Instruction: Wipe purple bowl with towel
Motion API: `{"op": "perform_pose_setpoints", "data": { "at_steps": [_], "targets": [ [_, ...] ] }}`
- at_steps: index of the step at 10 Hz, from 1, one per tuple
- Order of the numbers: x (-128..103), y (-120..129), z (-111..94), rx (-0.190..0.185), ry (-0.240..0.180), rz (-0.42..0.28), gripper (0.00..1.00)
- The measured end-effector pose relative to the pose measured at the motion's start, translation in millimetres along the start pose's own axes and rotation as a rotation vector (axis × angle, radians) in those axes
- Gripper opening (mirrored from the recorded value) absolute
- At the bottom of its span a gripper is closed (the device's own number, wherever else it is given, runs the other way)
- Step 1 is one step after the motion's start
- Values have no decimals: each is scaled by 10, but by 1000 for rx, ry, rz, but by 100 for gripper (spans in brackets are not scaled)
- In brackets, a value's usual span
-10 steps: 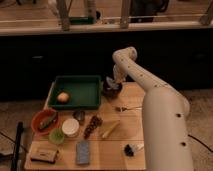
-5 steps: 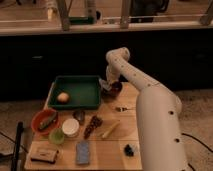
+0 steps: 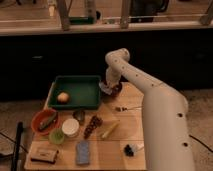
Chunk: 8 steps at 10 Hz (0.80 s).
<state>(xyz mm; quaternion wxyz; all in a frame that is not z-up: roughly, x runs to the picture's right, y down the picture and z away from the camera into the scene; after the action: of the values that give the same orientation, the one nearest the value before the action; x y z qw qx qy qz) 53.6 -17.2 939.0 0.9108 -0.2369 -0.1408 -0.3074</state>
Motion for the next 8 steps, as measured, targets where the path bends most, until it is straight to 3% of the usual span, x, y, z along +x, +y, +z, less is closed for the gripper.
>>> {"op": "perform_pose_setpoints", "data": {
  "at_steps": [2,4,8],
  "targets": [
    [70,94,-29,-28,13,16,0],
    [293,205,-54,-51,42,63,0],
    [626,107,-111,-22,76,147,0]
  ]
}}
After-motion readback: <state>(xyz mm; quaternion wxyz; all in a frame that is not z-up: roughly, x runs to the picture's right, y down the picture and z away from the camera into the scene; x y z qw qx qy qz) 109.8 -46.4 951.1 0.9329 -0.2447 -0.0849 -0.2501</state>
